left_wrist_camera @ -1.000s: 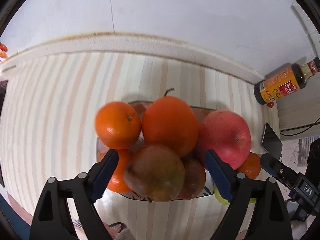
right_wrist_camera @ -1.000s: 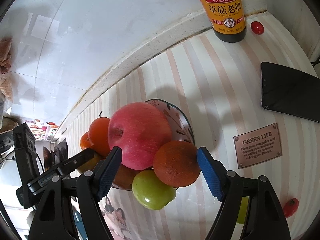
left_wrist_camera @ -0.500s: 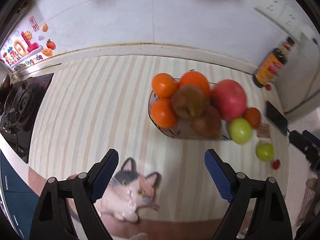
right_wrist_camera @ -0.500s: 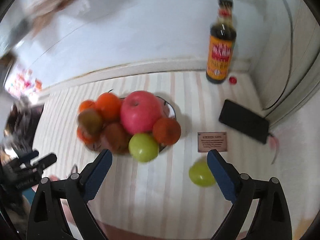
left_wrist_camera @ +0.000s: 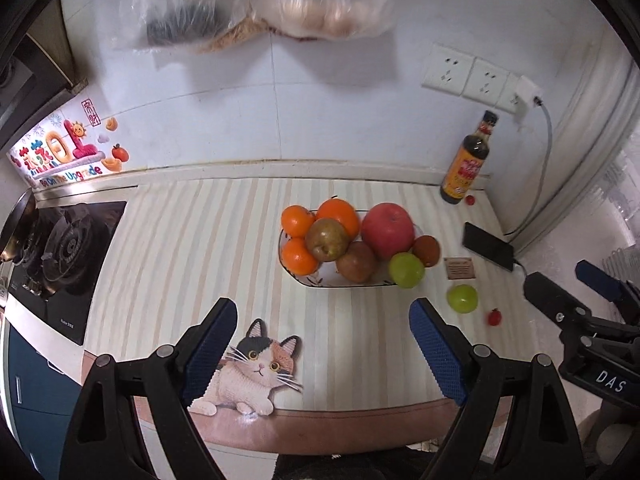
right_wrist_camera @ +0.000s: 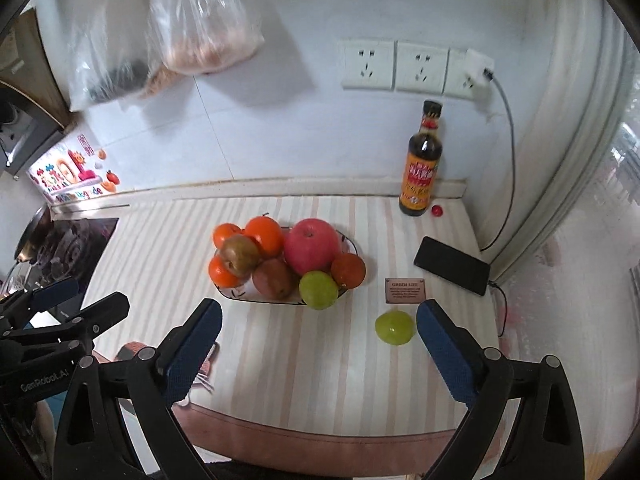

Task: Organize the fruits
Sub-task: 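Lift both open tools away from the plate, then grasp the green apple with the left tool while the right tool grasps the red cherry tomato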

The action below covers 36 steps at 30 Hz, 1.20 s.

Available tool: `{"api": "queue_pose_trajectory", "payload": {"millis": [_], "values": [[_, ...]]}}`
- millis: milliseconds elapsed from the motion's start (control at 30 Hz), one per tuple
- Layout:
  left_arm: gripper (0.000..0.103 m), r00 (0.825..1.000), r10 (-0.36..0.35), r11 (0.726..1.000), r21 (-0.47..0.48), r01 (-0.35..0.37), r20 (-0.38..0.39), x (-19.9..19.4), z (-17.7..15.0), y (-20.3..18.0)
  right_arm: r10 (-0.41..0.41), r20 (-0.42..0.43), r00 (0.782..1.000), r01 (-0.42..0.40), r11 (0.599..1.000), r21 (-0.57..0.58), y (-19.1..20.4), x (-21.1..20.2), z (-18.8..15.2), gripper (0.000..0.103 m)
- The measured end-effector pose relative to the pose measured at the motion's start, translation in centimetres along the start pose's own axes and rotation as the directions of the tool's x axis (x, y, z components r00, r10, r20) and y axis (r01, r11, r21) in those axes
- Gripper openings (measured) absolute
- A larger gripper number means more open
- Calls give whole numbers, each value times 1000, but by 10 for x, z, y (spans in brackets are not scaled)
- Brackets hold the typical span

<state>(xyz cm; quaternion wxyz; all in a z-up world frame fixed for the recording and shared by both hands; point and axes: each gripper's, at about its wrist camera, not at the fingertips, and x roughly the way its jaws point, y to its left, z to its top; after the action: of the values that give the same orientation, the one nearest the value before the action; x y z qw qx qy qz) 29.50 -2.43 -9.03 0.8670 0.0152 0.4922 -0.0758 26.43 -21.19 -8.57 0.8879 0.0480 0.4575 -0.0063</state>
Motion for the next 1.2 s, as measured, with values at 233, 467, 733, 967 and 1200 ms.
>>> {"api": "queue_pose_trajectory", "payload": {"millis": [233, 467, 733, 967, 1200], "values": [[88, 999, -22, 1000, 3, 22, 25, -25, -13, -2, 6, 29, 1000, -6, 1000, 13, 9, -40, -16, 100], [88, 998, -50, 999, 7, 50, 31, -31, -22, 1, 33, 41, 999, -35, 998, 60, 12, -55, -27, 100], [103, 999, -37, 998, 48, 37, 15, 4, -13, -24, 125, -25, 992, -111, 943, 315, -70, -20, -39, 100], [103, 994, -4, 996, 93, 14, -108, 92, -5, -84, 105, -164, 981, -25, 904, 427, -167, 74, -72, 83], [103, 961, 18, 985, 168, 30, -278, 190, -13, -161, 85, -324, 942, 59, 910, 411, -220, 188, -98, 51]]}}
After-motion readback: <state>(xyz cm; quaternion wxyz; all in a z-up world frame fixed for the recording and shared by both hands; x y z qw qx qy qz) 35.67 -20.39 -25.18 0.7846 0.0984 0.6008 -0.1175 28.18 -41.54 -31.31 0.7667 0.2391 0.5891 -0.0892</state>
